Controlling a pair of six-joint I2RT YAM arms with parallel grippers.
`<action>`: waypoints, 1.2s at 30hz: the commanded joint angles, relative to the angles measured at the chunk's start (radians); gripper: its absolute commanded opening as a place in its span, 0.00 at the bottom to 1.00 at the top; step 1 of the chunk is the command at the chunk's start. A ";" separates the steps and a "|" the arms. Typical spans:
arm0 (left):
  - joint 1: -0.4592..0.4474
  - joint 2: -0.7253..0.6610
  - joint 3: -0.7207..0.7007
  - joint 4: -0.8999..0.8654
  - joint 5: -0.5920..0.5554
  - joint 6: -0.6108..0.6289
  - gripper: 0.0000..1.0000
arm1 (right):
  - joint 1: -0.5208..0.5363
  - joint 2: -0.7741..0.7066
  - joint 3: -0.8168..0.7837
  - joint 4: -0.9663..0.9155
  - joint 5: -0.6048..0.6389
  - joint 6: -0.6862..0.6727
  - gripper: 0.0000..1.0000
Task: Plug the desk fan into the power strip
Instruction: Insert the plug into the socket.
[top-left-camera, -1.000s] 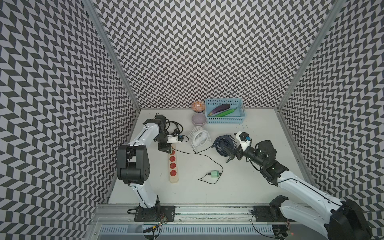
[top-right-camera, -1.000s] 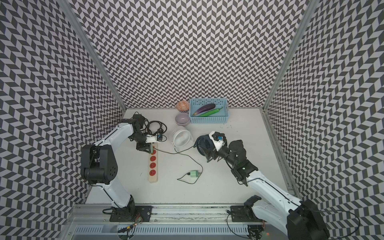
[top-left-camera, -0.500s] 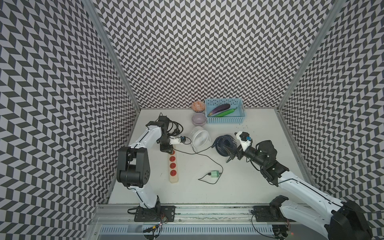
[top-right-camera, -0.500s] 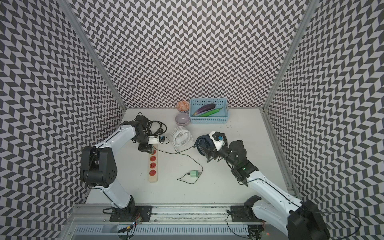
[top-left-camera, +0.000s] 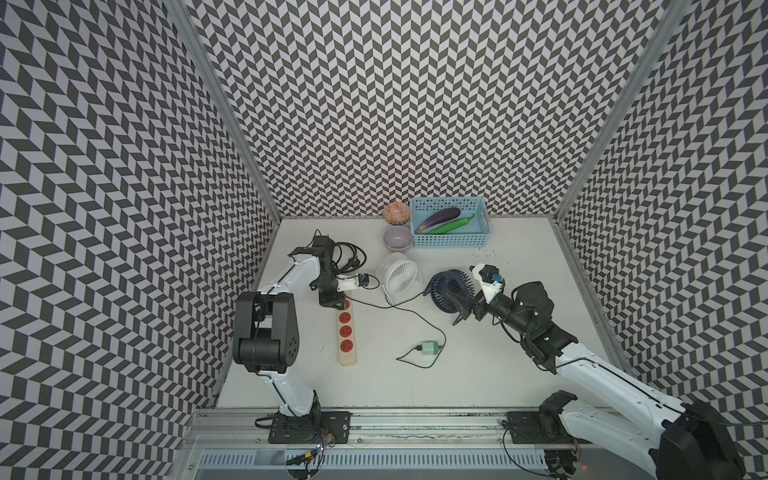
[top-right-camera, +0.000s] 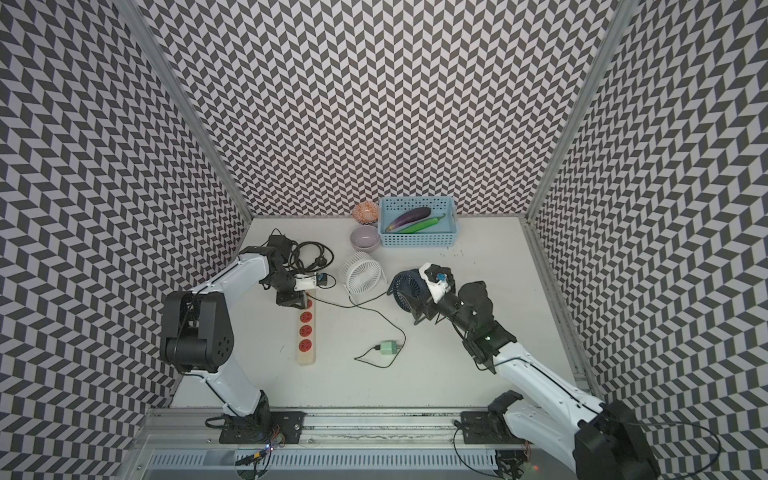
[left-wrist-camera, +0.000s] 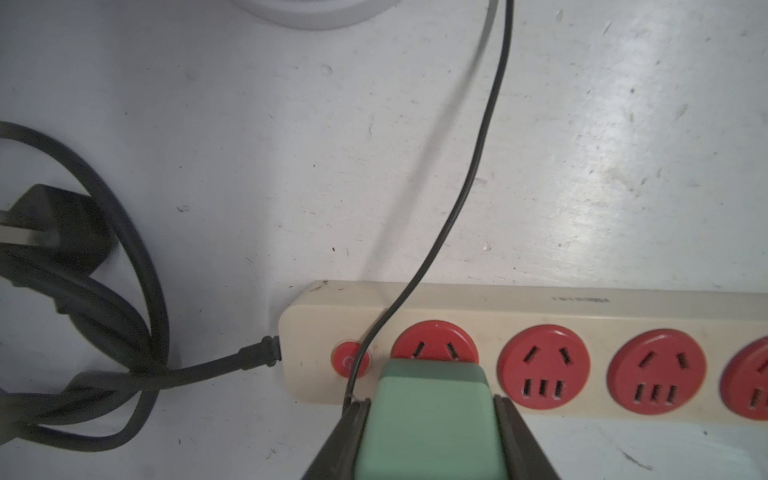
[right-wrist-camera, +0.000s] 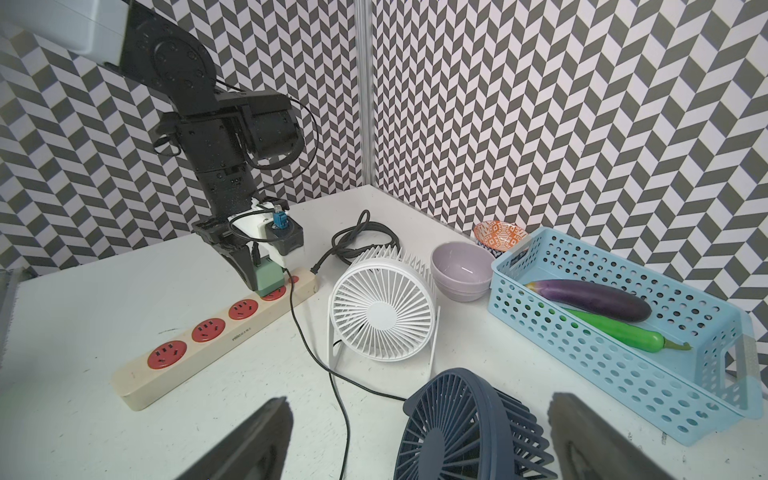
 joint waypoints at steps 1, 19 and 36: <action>-0.018 0.165 -0.038 0.094 -0.013 -0.026 0.00 | -0.006 -0.008 -0.009 0.039 0.017 0.002 1.00; -0.082 0.064 -0.212 0.183 0.018 0.012 0.00 | -0.005 -0.013 -0.024 0.058 0.019 0.008 1.00; -0.202 0.055 -0.067 0.147 0.107 0.032 0.00 | -0.007 -0.041 -0.026 0.038 0.075 0.017 1.00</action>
